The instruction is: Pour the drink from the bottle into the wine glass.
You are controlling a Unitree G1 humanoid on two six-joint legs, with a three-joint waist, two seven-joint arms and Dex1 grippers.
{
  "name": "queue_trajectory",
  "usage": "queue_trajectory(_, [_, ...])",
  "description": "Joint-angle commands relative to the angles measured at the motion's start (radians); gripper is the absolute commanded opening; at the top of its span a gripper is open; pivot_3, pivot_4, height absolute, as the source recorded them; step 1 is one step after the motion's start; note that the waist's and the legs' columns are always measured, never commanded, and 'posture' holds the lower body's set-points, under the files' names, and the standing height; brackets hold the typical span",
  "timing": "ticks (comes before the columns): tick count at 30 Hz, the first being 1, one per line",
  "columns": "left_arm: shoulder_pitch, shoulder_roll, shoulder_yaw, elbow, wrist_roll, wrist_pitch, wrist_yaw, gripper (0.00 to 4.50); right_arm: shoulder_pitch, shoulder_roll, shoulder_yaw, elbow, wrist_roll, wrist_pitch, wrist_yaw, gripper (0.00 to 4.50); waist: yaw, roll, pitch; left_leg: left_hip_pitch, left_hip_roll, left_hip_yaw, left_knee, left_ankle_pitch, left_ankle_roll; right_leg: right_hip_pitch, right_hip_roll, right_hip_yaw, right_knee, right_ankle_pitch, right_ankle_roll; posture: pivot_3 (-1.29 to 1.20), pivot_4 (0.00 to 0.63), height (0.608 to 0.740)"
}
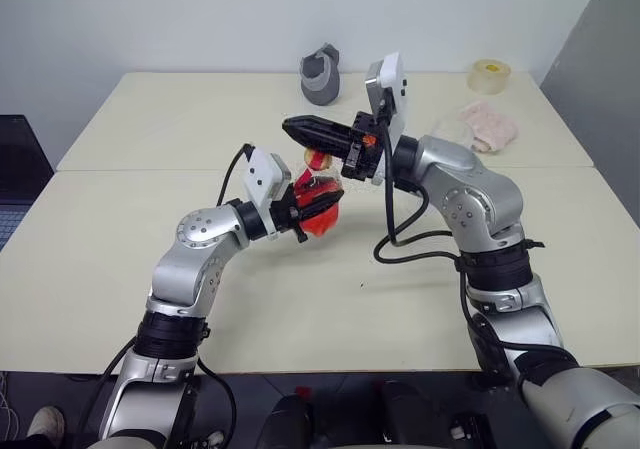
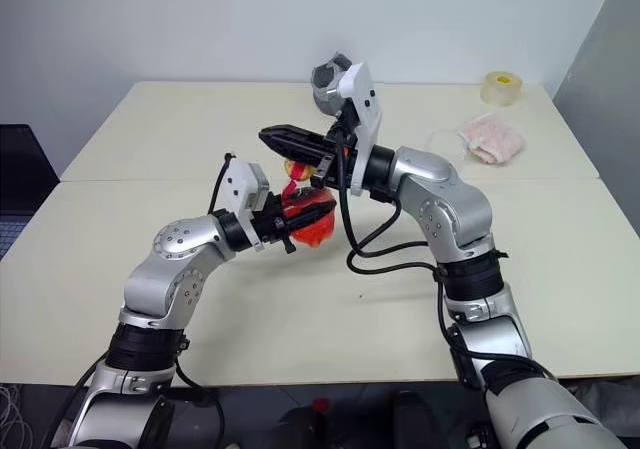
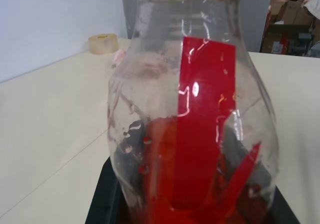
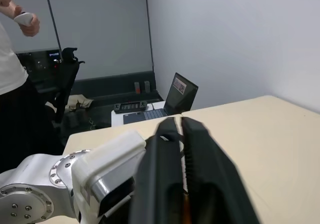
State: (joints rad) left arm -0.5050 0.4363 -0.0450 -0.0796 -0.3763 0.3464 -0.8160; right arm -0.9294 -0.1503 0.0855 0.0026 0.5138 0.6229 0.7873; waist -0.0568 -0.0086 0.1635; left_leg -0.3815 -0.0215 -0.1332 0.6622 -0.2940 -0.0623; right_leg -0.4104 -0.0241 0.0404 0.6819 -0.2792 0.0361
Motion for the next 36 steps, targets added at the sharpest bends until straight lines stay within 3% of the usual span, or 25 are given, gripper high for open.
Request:
queue_trajectory(1, [-0.019,-0.001,0.013,-0.048,-0.010,-0.011,0.004,1.34,-0.029,0.001,-0.004,-0.003,-0.003,-0.022,-0.003,0.03,0.000,0.000,0.000,0.000,0.000,0.000,0.000,0.000,0.000,0.000,0.000,0.000,0.000,0.000,0.000,0.00,0.150,0.740])
queue_trajectory(27, [-0.023,-0.009,0.011,-0.043,-0.007,-0.010,0.008,1.34,-0.116,-0.028,-0.041,0.115,-0.019,-0.073,0.000,0.03,0.000,0.000,0.000,0.000,0.000,0.000,0.000,0.000,0.000,0.000,0.000,0.000,0.000,0.000,0.000,0.00,0.150,0.740])
queue_trajectory(36, [-0.015,-0.008,0.012,-0.046,-0.008,-0.011,0.008,1.34,-0.125,-0.048,-0.084,0.089,0.042,0.015,-0.001,0.03,0.000,0.000,0.000,0.000,0.000,0.000,0.000,0.000,0.000,0.000,0.000,0.000,0.000,0.000,0.000,0.00,0.150,0.740])
